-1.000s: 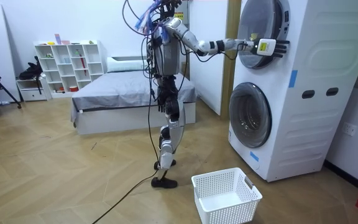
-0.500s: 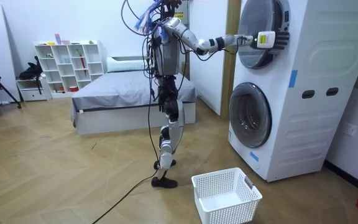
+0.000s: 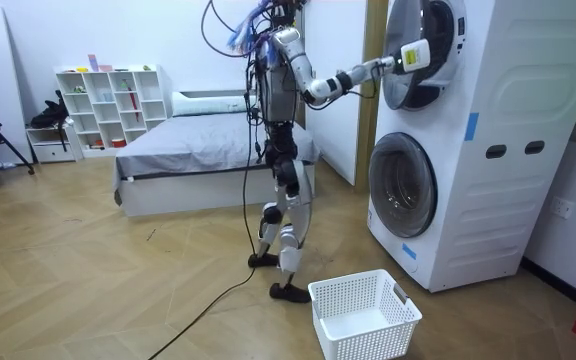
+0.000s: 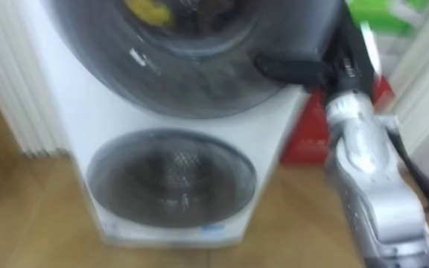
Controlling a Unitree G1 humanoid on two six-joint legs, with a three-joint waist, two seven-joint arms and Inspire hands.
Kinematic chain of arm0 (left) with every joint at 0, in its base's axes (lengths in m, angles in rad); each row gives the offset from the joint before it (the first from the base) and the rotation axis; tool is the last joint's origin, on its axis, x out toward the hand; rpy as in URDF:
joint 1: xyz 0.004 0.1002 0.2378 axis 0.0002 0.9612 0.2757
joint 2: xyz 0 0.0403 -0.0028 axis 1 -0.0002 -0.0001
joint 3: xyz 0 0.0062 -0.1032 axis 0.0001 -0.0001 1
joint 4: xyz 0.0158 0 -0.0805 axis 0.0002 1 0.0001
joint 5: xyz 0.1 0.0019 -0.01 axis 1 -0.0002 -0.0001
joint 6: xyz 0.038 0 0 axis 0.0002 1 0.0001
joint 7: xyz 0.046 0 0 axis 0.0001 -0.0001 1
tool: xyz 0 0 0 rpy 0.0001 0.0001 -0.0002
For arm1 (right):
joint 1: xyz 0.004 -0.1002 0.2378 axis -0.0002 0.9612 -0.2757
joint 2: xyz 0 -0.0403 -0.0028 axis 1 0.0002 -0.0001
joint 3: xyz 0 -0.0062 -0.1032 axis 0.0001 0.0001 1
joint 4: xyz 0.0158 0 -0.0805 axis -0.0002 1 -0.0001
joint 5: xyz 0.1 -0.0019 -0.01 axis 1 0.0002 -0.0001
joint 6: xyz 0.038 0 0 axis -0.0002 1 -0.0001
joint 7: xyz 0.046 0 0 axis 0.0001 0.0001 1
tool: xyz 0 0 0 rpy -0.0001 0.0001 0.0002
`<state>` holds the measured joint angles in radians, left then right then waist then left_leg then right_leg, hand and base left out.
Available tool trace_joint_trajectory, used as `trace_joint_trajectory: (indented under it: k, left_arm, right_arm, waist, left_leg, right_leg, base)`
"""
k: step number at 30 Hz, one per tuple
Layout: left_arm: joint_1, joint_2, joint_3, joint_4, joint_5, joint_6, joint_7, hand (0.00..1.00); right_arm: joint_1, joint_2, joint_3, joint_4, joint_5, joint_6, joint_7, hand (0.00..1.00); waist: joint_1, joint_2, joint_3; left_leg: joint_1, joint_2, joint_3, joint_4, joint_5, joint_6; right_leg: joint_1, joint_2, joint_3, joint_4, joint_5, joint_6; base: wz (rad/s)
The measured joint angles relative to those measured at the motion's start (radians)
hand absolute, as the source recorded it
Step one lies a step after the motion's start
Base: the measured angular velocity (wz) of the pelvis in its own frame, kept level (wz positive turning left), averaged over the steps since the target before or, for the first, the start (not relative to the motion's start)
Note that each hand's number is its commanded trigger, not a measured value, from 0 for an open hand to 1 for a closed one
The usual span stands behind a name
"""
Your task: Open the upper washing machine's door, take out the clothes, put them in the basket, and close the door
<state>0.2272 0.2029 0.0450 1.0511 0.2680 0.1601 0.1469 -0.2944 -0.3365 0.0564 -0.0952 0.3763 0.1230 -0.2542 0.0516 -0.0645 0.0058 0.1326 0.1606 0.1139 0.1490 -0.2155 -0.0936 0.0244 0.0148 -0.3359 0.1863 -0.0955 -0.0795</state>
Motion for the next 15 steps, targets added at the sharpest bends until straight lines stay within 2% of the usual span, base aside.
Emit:
trace_joint_trajectory:
  k: [2,4,10,13,15]
  left_arm:
    - [0.006,-0.004,-0.022,0.003,-0.006,0.007,0.004,0.0]
    - [0.014,-0.009,-0.024,0.03,-0.023,0.017,0.008,0.0]
    - [0.051,-0.012,-0.023,0.028,-0.04,0.013,-0.003,0.0]
    - [0.058,-0.015,-0.007,0.028,-0.04,0.003,-0.004,0.0]
    - [0.058,-0.016,-0.004,0.029,-0.04,-0.009,-0.004,0.0]
  right_arm:
    - [0.025,0.022,-0.016,-0.002,0.007,-0.002,0.009,0.0]
    - [0.027,0.024,-0.03,-0.004,0.007,-0.002,0.039,0.0]
    - [0.103,0.023,-0.041,-0.07,-0.046,-0.001,0.122,0.0]
    - [0.168,0.023,-0.058,-0.116,-0.065,-0.001,0.175,0.0]
    - [0.202,0.023,-0.07,-0.156,-0.068,-0.001,0.2,0.0]
  waist:
    - [0.0,0.0,-0.0037]
    - [0.004,-0.004,-0.0037]
    - [-0.024,-0.012,-0.0105]
    - [-0.027,-0.009,-0.0176]
    - [-0.025,-0.009,-0.0195]
  left_leg:
    - [0.004,-0.009,0.019,-0.005,0.001,0.005]
    - [-0.003,-0.021,0.021,-0.004,0.001,0.007]
    - [-0.02,-0.044,0.023,0.013,0.002,0.019]
    - [-0.017,-0.046,0.024,0.014,0.002,0.022]
    - [-0.017,-0.047,0.023,0.012,0.002,0.023]
  right_leg:
    - [0.001,-0.002,0.0,-0.002,-0.011,0.018]
    - [-0.005,-0.009,-0.001,-0.007,-0.011,0.019]
    - [0.001,-0.027,0.009,-0.015,-0.023,0.031]
    - [0.006,-0.029,0.011,-0.015,-0.026,0.035]
    - [0.009,-0.027,0.01,-0.014,-0.026,0.035]
  base:
    - [0.21]
    - [-0.13]
    - [0.09]
    - [0.07]
    - [0.04]
